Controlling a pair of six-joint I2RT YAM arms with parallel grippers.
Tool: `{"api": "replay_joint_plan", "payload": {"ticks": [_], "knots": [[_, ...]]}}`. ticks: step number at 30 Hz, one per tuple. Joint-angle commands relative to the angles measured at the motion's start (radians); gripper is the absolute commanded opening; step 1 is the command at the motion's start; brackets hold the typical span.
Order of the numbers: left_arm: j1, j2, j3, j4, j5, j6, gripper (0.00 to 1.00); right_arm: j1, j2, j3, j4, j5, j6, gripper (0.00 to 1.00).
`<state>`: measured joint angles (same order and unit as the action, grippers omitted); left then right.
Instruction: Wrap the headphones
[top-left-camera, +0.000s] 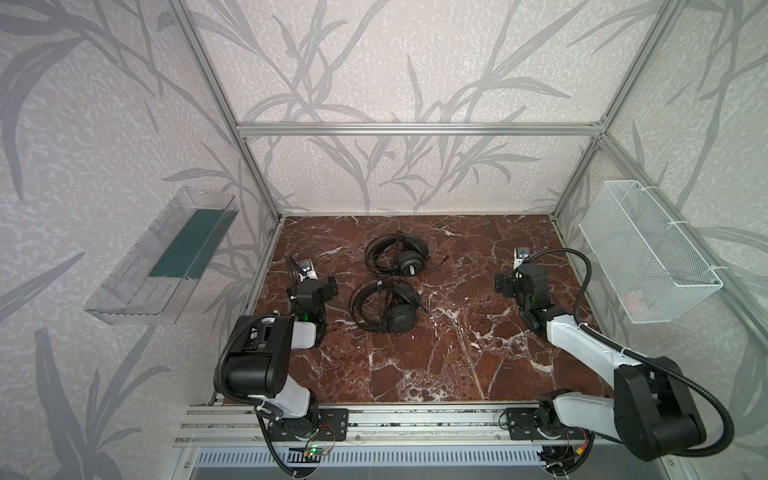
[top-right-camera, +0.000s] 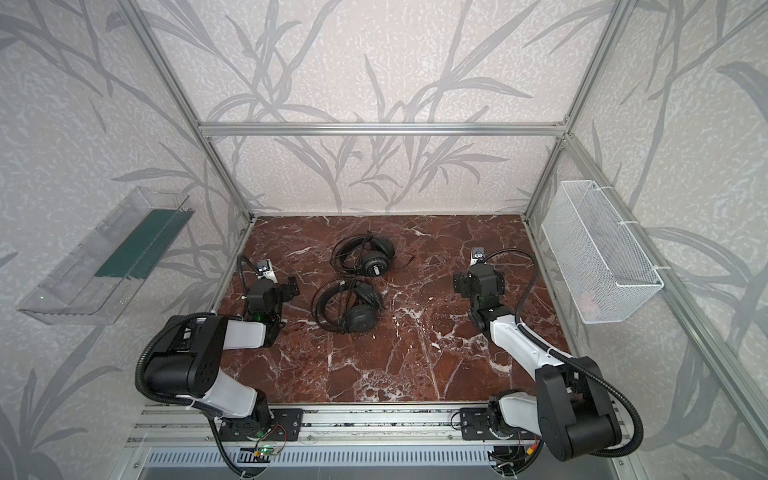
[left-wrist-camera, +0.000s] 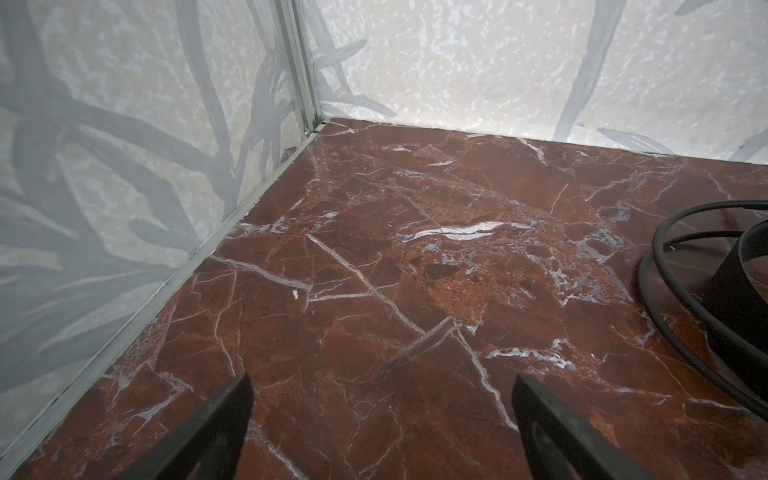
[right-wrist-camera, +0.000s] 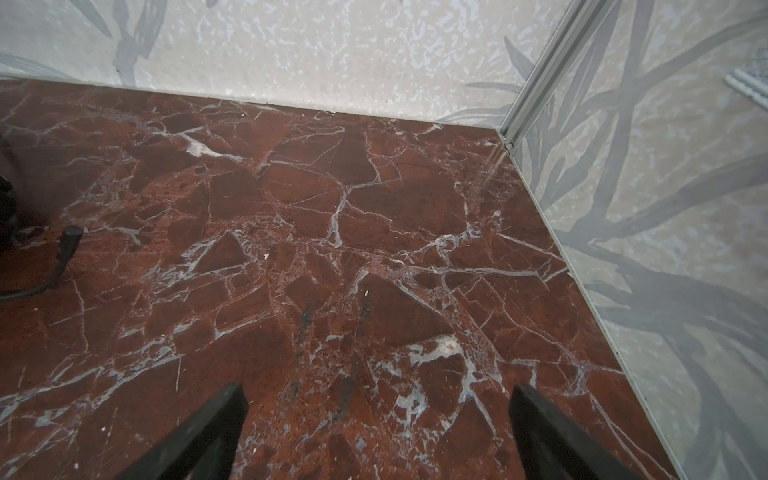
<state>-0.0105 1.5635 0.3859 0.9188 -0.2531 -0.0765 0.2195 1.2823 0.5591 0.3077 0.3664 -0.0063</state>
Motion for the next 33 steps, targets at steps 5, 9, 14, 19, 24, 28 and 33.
{"api": "replay_joint_plan", "payload": {"ticks": [5, 9, 14, 19, 24, 28, 33], "knots": [[-0.003, 0.009, -0.01, 0.038, -0.009, 0.027, 0.99, -0.045, 0.071, -0.061, 0.182, -0.118, -0.048, 0.99], [-0.005, 0.008, -0.011, 0.038, -0.01, 0.028, 0.99, -0.064, 0.128, -0.03, 0.154, -0.164, -0.054, 0.99], [-0.004, 0.01, -0.011, 0.044, -0.009, 0.029, 0.99, -0.094, 0.169, -0.108, 0.329, -0.189, -0.002, 0.99], [-0.004, 0.01, -0.011, 0.044, -0.009, 0.03, 0.99, -0.102, 0.299, -0.187, 0.656, -0.211, -0.046, 0.99], [-0.008, 0.01, -0.013, 0.046, -0.016, 0.031, 0.99, -0.105, 0.231, -0.129, 0.448, -0.202, -0.004, 0.99], [-0.014, 0.013, -0.016, 0.058, -0.031, 0.037, 0.99, -0.097, 0.253, -0.162, 0.546, -0.207, -0.046, 0.99], [-0.016, 0.013, -0.017, 0.063, -0.037, 0.037, 0.99, -0.097, 0.28, -0.183, 0.627, -0.206, -0.046, 0.99]]}}
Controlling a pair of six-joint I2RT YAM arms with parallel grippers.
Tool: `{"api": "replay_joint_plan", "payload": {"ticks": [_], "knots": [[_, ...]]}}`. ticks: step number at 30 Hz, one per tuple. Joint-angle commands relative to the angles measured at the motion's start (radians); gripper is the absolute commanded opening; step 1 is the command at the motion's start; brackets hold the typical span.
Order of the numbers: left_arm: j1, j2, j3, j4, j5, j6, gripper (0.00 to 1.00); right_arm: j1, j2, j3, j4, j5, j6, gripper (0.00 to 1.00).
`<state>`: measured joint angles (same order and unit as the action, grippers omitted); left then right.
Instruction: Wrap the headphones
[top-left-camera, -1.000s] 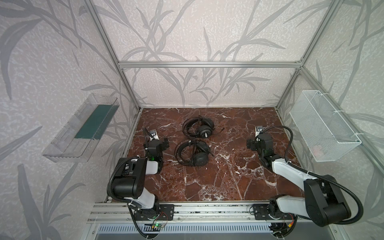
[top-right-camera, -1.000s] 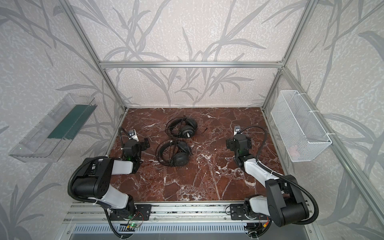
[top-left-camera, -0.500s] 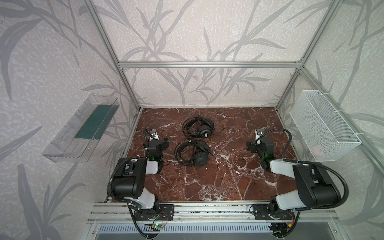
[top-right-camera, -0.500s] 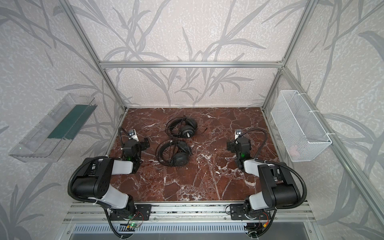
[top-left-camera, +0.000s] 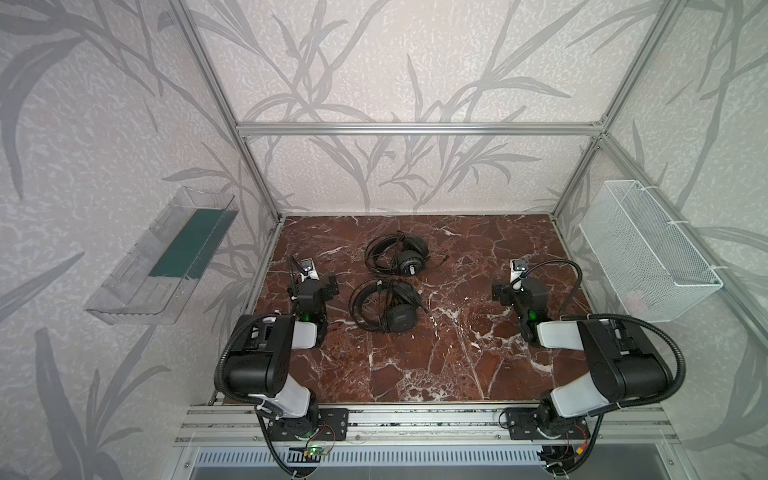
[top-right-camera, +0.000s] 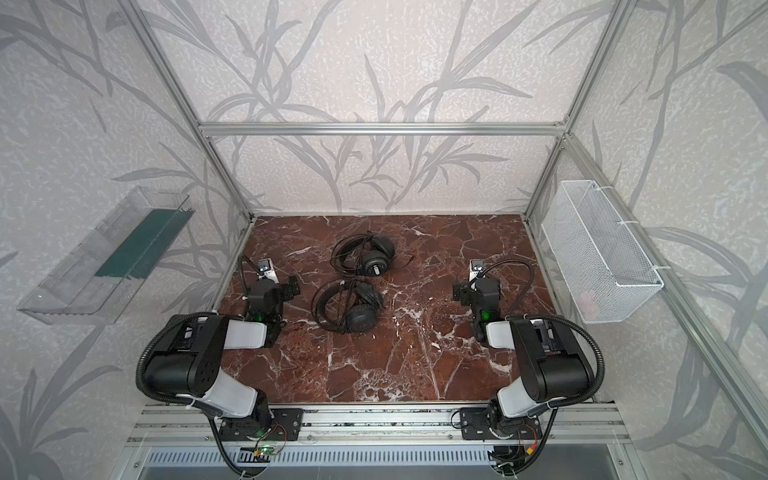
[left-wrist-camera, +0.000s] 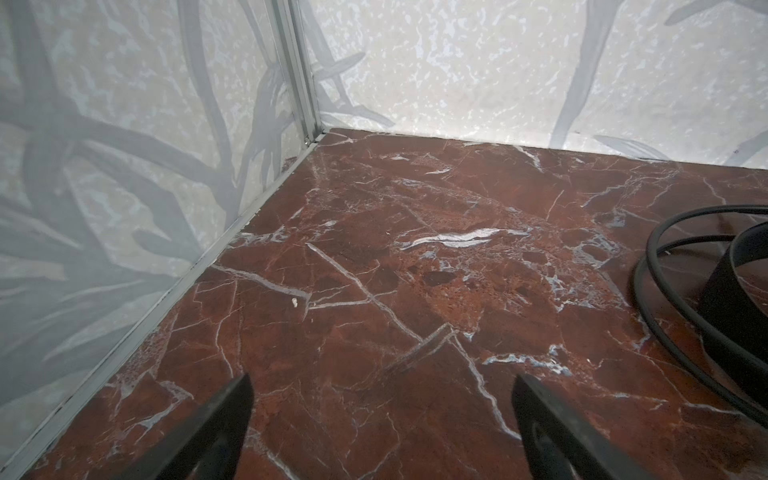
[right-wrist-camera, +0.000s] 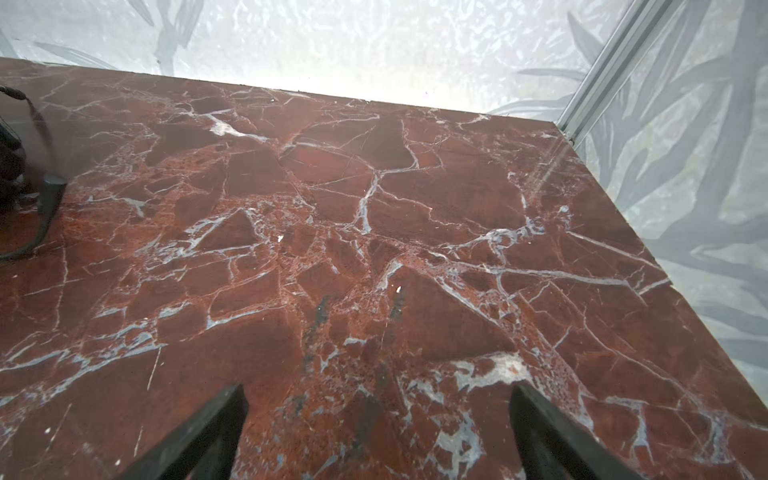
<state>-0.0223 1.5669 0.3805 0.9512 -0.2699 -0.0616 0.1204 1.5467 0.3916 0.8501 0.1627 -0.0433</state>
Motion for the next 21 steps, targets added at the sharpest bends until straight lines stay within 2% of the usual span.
{"api": "replay_joint_plan", "payload": {"ticks": [1, 17, 21], "knots": [[-0.005, 0.01, -0.012, 0.03, -0.02, 0.022, 0.99, 0.002, 0.021, -0.018, 0.098, -0.002, -0.009, 0.99], [-0.004, 0.01, -0.012, 0.03, -0.019, 0.022, 0.99, 0.0, 0.034, -0.022, 0.124, -0.007, -0.018, 0.99], [-0.005, 0.01, -0.012, 0.03, -0.018, 0.023, 0.99, -0.016, 0.033, -0.025, 0.129, -0.044, -0.012, 0.99]]}}
